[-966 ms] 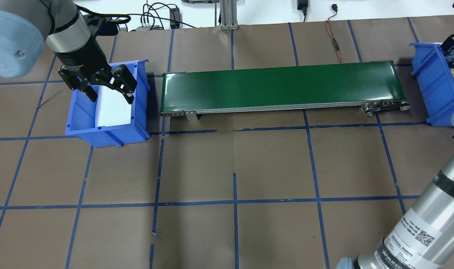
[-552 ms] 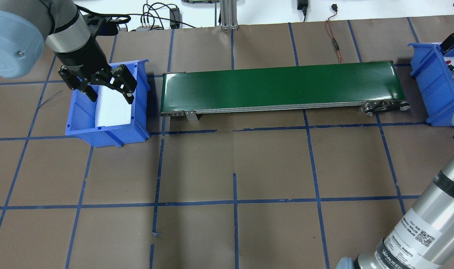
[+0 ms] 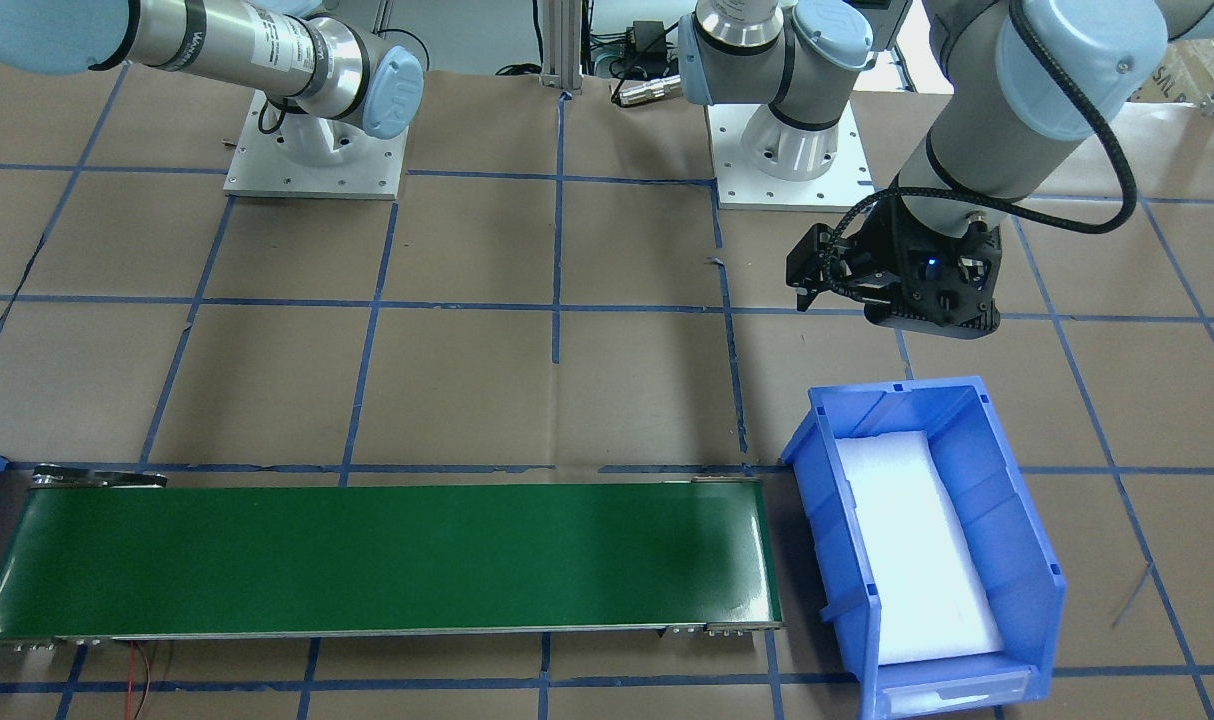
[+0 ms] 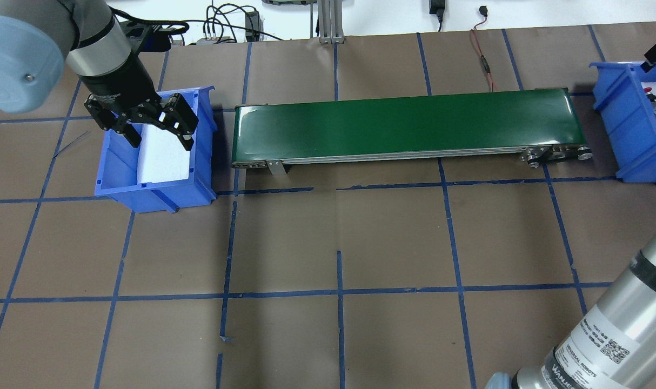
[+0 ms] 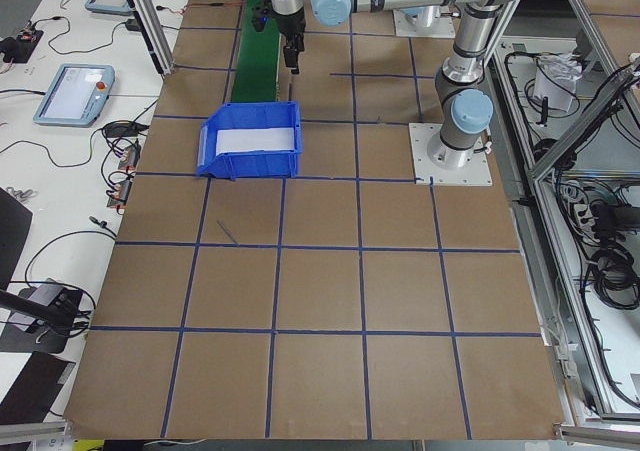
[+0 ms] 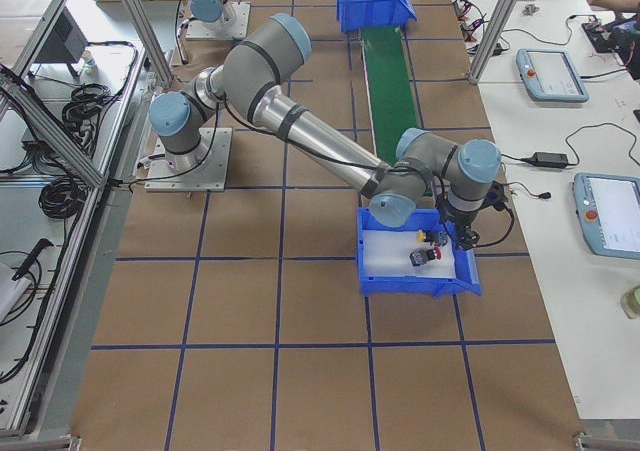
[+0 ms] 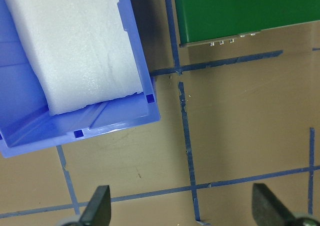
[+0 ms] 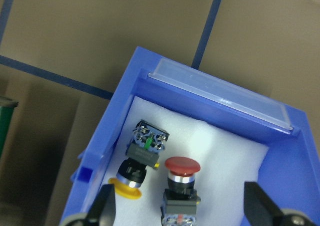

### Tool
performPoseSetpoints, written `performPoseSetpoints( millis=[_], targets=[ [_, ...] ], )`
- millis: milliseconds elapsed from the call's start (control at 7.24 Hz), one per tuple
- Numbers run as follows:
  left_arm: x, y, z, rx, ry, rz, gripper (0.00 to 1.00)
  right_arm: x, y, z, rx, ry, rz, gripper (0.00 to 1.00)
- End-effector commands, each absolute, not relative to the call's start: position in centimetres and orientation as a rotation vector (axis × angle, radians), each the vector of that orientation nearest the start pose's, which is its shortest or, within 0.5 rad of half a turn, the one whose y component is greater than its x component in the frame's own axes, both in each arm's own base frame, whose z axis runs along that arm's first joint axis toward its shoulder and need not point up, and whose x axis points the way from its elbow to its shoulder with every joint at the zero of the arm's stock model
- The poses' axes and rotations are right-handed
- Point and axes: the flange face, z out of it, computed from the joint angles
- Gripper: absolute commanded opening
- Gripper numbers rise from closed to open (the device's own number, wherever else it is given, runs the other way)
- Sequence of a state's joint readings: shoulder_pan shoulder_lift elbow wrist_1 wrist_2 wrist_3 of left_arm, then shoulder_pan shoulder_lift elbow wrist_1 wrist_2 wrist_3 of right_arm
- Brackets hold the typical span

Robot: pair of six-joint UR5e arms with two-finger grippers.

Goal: Transport two buttons from left to right

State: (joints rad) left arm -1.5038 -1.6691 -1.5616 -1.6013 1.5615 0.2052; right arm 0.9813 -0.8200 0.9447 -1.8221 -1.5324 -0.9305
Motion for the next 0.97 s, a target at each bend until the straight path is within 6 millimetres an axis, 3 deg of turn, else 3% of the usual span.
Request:
performPoseSetpoints(
  millis=[0, 276, 552, 828],
  targets=[
    [-9.9, -52.7, 43.9, 0.217, 3.154, 0.190, 1.00, -26.8, -72.3, 39.4, -0.622, 3.097, -0.122, 1.00],
    [-9.9, -52.7, 43.9, 0.222, 3.152, 0.188, 1.00, -13.4, -75.2, 41.2, -0.819, 3.045, -0.141, 1.00],
    [-9.9, -52.7, 43.9, 0.220, 3.154, 0.188, 1.00, -5.3, -75.9, 42.9, -0.394, 3.121, -0.211, 1.00],
    [-9.9, -52.7, 43.9, 0.220, 3.154, 0.188, 1.00, 5.5, -75.2, 42.9, 0.043, 3.113, -0.169, 1.00]
  ],
)
